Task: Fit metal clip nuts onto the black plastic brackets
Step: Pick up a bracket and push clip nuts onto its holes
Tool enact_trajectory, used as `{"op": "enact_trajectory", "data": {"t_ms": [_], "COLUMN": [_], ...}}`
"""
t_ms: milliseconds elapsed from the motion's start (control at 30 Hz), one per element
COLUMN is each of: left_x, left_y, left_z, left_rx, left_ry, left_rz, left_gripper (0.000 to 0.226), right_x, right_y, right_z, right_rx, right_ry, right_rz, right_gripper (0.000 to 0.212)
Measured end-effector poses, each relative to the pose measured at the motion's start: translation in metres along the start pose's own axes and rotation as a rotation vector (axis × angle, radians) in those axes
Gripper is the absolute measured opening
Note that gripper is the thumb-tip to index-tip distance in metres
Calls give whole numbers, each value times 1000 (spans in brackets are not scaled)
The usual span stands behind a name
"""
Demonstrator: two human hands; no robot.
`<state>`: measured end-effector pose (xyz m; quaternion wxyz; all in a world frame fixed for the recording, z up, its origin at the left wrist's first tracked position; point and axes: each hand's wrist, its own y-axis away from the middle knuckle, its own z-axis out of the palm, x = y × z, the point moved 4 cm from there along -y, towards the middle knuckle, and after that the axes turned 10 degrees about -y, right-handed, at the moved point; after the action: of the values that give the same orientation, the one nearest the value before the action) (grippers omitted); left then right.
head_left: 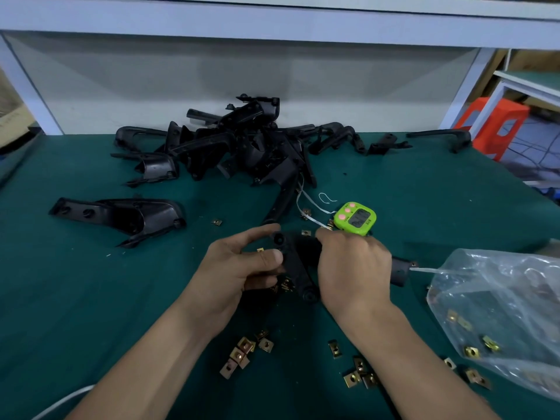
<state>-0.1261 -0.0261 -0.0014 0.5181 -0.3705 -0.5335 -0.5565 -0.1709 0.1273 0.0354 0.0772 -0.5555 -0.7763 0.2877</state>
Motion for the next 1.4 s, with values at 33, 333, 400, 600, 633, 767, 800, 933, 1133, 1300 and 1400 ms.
{"op": "enact_trajectory", "data": {"t_ms": [33,333,400,600,633,767,800,933,1133,1300,1400], "left_x": [0,3,4,-2,-1,6,6,11,-3,-16,-19], "left_y": [0,-2,-4,-6,-4,5,7,8,-4,-9,-8], "left_z": [0,2,0,-11,-11,2,5,6,9,30,34], "left_rx": [4,124,171,386,422,466,473,511,199,-45,-39], "left_ry": [1,-70,-37,-317,-408,-660,-681,-759,-856,-1260,-1372], "left_rz": [-3,23,35,127,151,280,298,362,299,433,506], "left_gripper": [44,32,30,41,43,57,59,60,61,52,50], "right_x": [-1,-5,-4,14,17,23,22,17,51,64,63], "right_y": [0,13,13,10,10,10,11,13,-2,-4,-3], "right_z": [1,13,17,15,15,19,19,19,15,19,21], "right_rx": [13,-194,-284,-530,-553,-451,-420,-320,-119,-103,-113], "right_ry": [-7,127,66,-439,-522,-508,-485,-503,-519,-539,-553], "right_rz": [-21,-68,-85,107,168,206,194,169,387,468,477], "right_gripper": [34,29,28,68,66,36,33,23,16,22,23]}}
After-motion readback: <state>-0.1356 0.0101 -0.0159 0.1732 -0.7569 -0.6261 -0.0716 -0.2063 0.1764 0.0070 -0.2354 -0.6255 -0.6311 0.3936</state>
